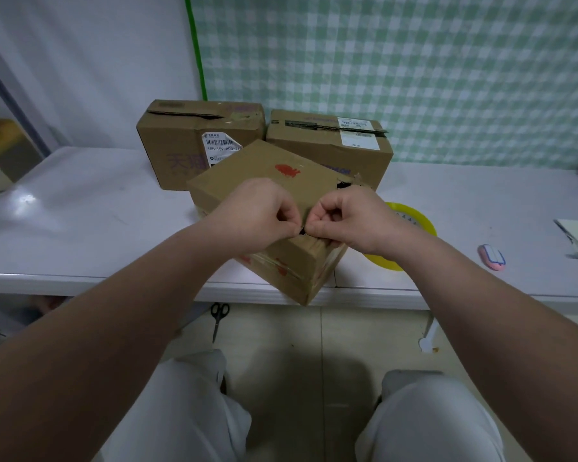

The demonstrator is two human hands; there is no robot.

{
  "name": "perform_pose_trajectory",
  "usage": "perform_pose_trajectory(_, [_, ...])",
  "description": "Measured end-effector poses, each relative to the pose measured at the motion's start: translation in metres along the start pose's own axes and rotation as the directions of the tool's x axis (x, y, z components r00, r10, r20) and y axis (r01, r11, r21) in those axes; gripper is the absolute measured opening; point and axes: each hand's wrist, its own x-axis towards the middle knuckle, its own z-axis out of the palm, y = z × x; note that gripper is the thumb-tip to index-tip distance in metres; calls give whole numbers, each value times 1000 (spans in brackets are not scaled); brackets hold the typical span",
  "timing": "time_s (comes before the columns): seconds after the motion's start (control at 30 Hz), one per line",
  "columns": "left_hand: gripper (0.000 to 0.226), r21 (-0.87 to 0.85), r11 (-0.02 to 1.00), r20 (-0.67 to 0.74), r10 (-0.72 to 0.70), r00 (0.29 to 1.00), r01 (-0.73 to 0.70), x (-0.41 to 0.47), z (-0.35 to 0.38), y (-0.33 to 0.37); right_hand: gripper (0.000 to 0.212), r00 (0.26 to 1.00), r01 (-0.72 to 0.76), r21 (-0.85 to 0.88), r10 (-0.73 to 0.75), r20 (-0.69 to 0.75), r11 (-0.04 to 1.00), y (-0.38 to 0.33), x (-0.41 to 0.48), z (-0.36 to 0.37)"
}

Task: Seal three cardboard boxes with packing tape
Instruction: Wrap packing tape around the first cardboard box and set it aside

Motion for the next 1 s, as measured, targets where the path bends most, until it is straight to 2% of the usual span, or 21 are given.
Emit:
perform_pose_trajectory(0.13, [5,-44,998,-20,45,999,-46,-4,1,-4,20,997,25,30,-23,-77,999,2,-4,4])
perform_pose_trajectory(0.23, [9,-50,993,-60,105,993,-108,-8,4,-7,17,981,39,92,-20,-194,995,5,-10,10])
perform_pose_trajectory(0.37, [10,-115,983,-166,123,978,-143,-12,13,-14,16,873,49,193,52,-485,980,13,-20,28])
perform_pose_trajectory(0.43, [10,-149,977,-215,118,970,-152,-14,19,-17,19,827,12,263,138,-545,965,15,-24,40])
perform_pose_trajectory(0.53, [9,-198,972,-276,68,959,-126,-14,27,-15,16,790,-19,436,281,-545,900,16,-24,56])
perform_pose_trajectory(0.6, [8,-202,973,-302,49,952,-115,-12,31,-13,13,774,-20,483,320,-547,875,14,-22,60])
perform_pose_trajectory(1.0, [8,-230,967,-324,34,945,-114,-4,35,-11,20,796,-26,465,300,-525,885,12,-21,53])
